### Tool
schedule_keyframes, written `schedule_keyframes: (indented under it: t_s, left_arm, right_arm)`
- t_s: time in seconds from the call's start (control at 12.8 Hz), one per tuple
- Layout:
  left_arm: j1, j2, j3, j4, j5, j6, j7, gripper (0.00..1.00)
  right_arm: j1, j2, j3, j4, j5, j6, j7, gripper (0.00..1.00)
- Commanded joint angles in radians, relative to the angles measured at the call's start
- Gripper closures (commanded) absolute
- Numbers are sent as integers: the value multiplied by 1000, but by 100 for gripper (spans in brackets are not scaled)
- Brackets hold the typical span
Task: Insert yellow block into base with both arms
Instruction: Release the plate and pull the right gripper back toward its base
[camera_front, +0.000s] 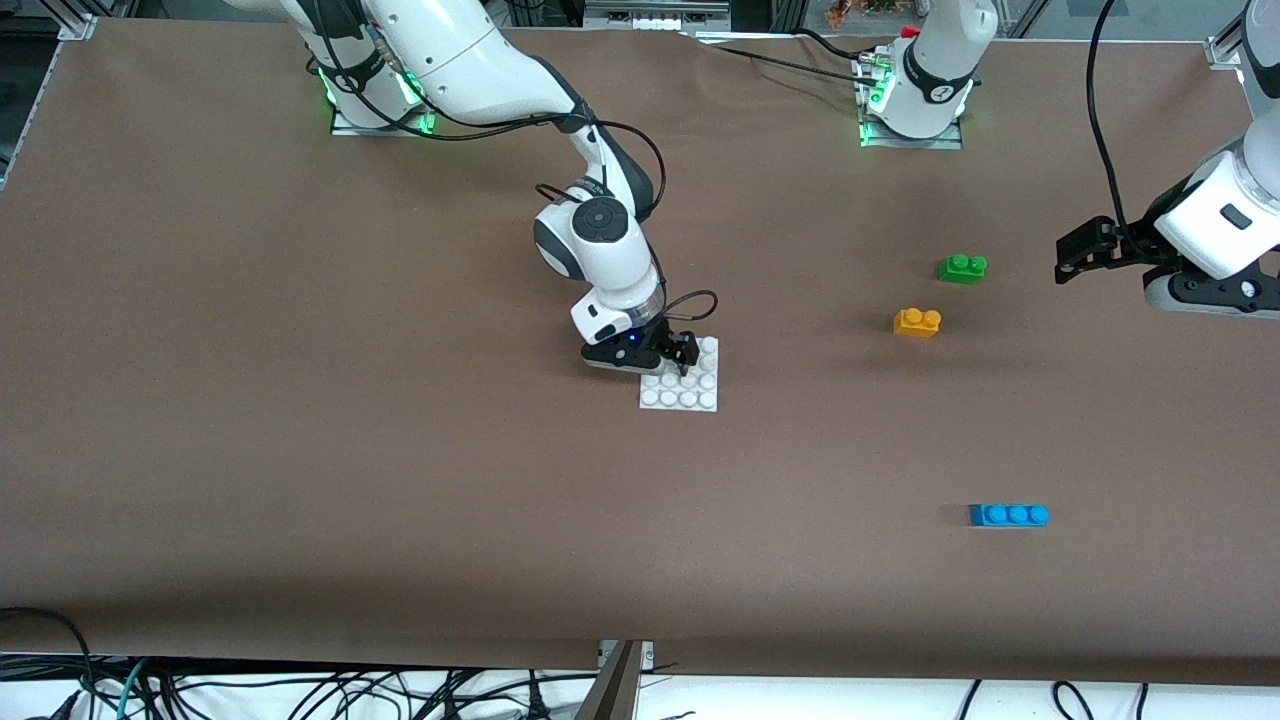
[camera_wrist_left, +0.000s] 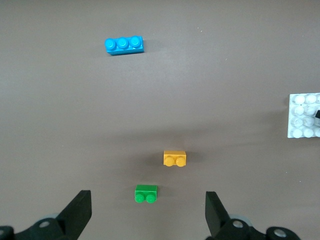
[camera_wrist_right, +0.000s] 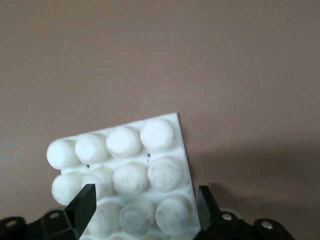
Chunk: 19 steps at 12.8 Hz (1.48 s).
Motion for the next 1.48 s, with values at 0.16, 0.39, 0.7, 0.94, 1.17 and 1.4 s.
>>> schedule_keyframes:
  t_s: [0.16,0.39,0.7,0.94,1.17,1.4]
  left_arm:
    - [7,12,-5,32,15,-23,13,0]
    - [8,12,-4,21,15,-26,13,0]
    - [7,17,-7,4,14,-38,22,0]
    - [8,-32,-8,-121,3,-37,26,0]
    - [11,-37,-5,-209,-3,-6,23,0]
    - [10,-42,-8,-364,-1,144,24,0]
  right_arm:
    - [-73,-7,-8,264,1,-365,-46,0]
    - [-165,-79,-6,313,3,-557,-217,0]
    - [-299,-217,-16,307,3,-789,-457,0]
    - [-385,-318,-17,280,6,-939,-591,0]
    - [-419,-469,-31,174,41,-982,-682,0]
    - [-419,-645,-115,24,46,-1015,-813,0]
